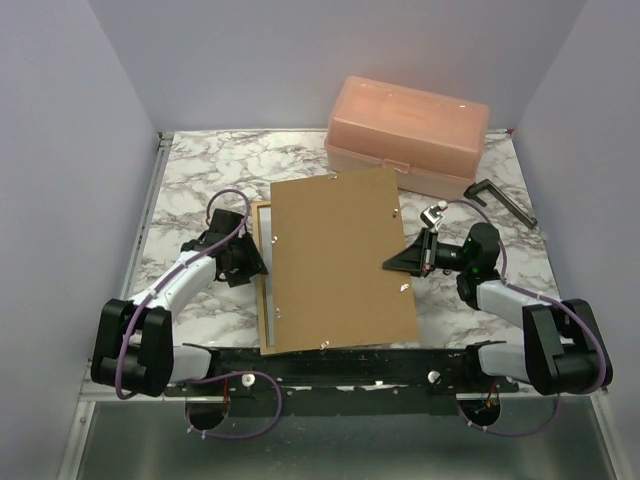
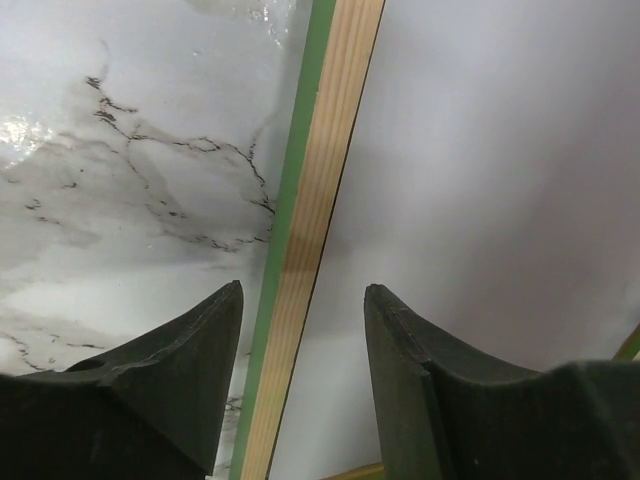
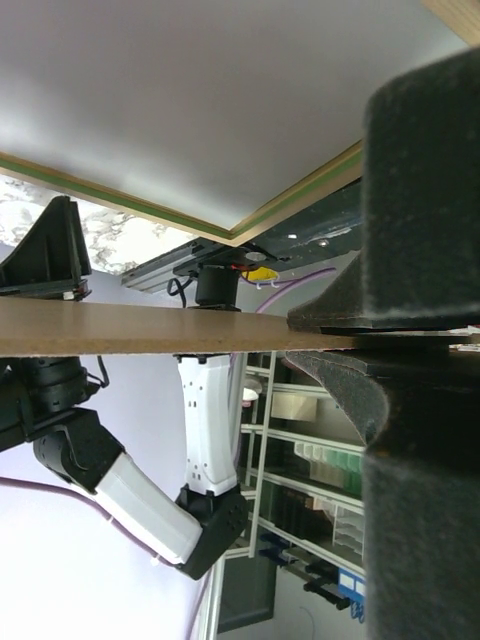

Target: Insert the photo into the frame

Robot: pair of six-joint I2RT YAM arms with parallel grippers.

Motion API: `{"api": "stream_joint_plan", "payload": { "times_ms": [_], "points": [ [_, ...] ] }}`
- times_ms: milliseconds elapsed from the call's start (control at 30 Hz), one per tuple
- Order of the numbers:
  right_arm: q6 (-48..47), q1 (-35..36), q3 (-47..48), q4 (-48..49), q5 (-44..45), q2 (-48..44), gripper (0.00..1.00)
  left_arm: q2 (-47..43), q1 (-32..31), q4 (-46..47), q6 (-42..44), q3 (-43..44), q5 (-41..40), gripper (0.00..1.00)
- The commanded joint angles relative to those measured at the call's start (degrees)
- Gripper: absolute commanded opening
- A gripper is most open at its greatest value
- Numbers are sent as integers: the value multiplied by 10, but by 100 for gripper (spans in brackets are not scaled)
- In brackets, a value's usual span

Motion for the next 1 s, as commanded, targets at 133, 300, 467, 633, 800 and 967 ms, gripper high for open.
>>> {"api": "stream_joint_plan", "payload": {
  "times_ms": [133,300,467,633,800,967],
  "points": [
    [38,-1,-9,163,-23,52,1,73,-40,29,5,28,-6,47],
    [18,-1,-14,170,-17,64,1,135,-96,16,21,77,-27,39],
    [13,-2,-16,168,-18,75,1,144,-119,8,15,93,-51,39],
    [-11,-3,-10,133,-15,74,1,113,-109,-12,24,90,-63,53],
    [-54,-9,9,63,-17,70,1,65,-73,5,29,51,-33,56],
    [-99,-19,34,-12,-15,64,1,50,-59,22,28,26,-17,56]
  ]
}}
